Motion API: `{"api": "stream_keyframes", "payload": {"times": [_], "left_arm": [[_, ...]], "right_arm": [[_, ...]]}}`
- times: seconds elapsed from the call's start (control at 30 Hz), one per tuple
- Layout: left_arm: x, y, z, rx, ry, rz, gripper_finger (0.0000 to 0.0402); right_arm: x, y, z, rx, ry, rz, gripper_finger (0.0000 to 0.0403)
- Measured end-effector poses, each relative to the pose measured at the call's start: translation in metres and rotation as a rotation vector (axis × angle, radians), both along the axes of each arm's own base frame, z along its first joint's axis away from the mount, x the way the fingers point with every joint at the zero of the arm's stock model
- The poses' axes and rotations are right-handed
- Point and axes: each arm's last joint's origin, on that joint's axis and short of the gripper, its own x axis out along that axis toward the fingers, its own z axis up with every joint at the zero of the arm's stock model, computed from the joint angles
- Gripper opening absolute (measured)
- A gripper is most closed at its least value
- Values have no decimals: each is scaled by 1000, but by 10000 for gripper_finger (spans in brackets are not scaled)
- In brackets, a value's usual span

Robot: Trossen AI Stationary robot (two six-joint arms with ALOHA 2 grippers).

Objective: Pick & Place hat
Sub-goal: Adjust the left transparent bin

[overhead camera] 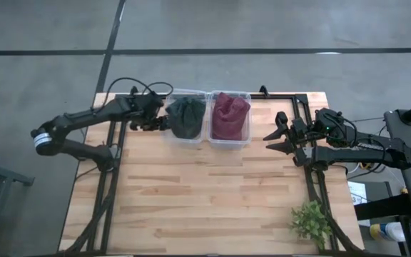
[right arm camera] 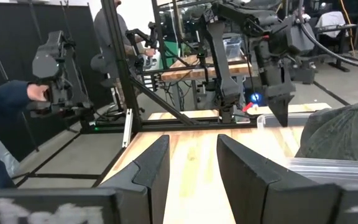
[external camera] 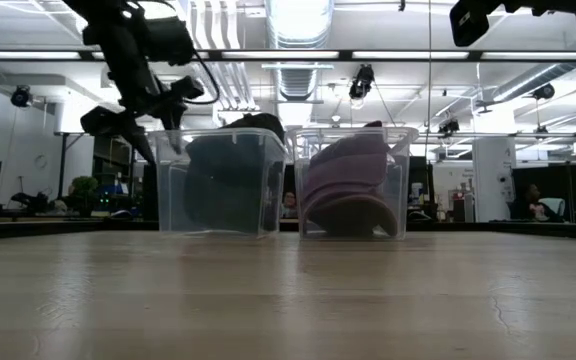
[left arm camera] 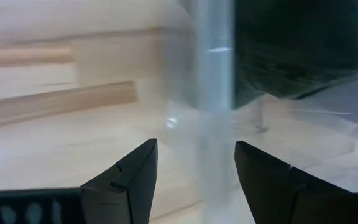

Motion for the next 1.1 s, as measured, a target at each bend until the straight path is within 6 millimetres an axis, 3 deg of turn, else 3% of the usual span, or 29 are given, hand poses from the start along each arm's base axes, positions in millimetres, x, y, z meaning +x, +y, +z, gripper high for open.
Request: {"api": "stream_keyframes", "payload": {"times": [0.33,1.1], "left_arm": [[24,7,-14,-65,-70,-33,206],[21,0,-5,-58,-100,-12,206]], "right_arm": [[0,0,0,-4,-1,0,130],[0,0,0,-8,-1,-1,130]]}}
